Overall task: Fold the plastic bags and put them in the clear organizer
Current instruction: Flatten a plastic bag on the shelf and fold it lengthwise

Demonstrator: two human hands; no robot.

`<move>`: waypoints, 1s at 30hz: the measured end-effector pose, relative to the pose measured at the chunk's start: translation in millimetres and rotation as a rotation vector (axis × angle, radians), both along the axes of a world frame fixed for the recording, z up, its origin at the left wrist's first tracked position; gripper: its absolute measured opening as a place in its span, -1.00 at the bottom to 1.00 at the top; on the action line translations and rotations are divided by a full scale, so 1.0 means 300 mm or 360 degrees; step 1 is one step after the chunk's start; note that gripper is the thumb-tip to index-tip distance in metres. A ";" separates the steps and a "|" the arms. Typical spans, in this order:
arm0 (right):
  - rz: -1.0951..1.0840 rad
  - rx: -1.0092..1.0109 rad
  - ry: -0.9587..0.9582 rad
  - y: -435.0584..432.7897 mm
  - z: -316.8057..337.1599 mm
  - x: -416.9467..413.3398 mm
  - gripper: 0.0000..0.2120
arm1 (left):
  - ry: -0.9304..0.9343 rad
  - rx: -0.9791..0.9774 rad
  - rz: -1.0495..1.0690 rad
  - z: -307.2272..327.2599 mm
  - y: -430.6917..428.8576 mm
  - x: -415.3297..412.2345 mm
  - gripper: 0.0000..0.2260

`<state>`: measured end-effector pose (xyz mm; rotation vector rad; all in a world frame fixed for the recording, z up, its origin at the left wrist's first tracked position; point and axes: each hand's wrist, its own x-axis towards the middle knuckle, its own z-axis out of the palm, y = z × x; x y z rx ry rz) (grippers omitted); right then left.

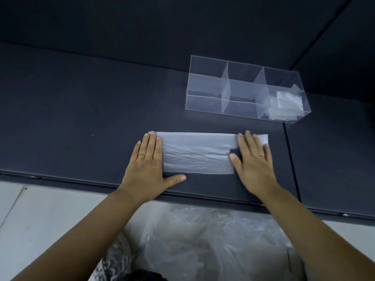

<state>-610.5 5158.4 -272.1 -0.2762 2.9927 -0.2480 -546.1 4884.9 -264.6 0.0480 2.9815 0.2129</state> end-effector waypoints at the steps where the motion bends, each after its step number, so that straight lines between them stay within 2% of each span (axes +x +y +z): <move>1: -0.0011 -0.0110 0.0001 0.030 0.016 0.008 -0.39 | 0.0007 0.0035 0.0004 0.007 -0.002 0.002 0.12; 3: 0.0050 -0.0436 0.0012 0.066 0.055 0.045 -0.41 | 0.0077 0.0136 -0.0071 0.025 0.004 0.009 0.07; 5: 0.0187 -0.0613 0.0034 0.072 0.075 0.090 -0.50 | 0.0151 0.0231 -0.0279 0.038 0.025 0.021 -0.04; 8: 0.0262 -0.0641 0.0087 0.052 0.061 0.128 -0.72 | 0.0113 0.0313 -0.0529 0.029 0.068 0.028 -0.18; 11: 0.0228 -0.0654 0.0176 0.017 0.065 0.105 -0.91 | 0.0022 0.0371 -0.0499 -0.006 0.077 0.017 -0.22; 15: 0.0240 -0.0592 0.0051 -0.009 0.075 0.064 -0.89 | 0.0216 0.0336 -0.0454 0.005 0.078 0.002 -0.29; 19: 0.0089 -0.0830 -0.0338 0.014 0.133 0.048 -0.81 | 0.0511 0.0362 -0.0451 0.011 0.090 -0.025 -0.56; 20: 0.0072 -0.0835 -0.0344 0.020 0.149 0.050 -0.83 | 0.0559 0.0349 -0.0479 0.012 0.091 -0.029 -0.61; 22: 0.0109 -0.0669 -0.0136 0.020 0.180 0.059 -0.92 | 0.0614 0.0343 -0.0530 0.008 0.091 -0.030 -0.62; 24: 0.0284 -0.0469 -0.0007 -0.015 0.210 0.070 -0.55 | 0.0626 0.0362 -0.0544 0.008 0.092 -0.024 -0.61; 26: 0.0532 -0.0336 -0.0029 -0.066 0.207 0.073 -0.24 | 0.0628 0.0385 -0.0537 0.014 0.098 -0.018 -0.66; 28: 0.0643 -0.0278 -0.0110 -0.112 0.181 0.072 -0.20 | 0.0620 0.0418 -0.0526 0.027 0.100 -0.017 -0.73; 30: 0.0605 -0.0353 -0.0163 -0.135 0.147 0.065 -0.34 | 0.0583 0.0471 -0.0489 0.044 0.098 -0.016 -0.77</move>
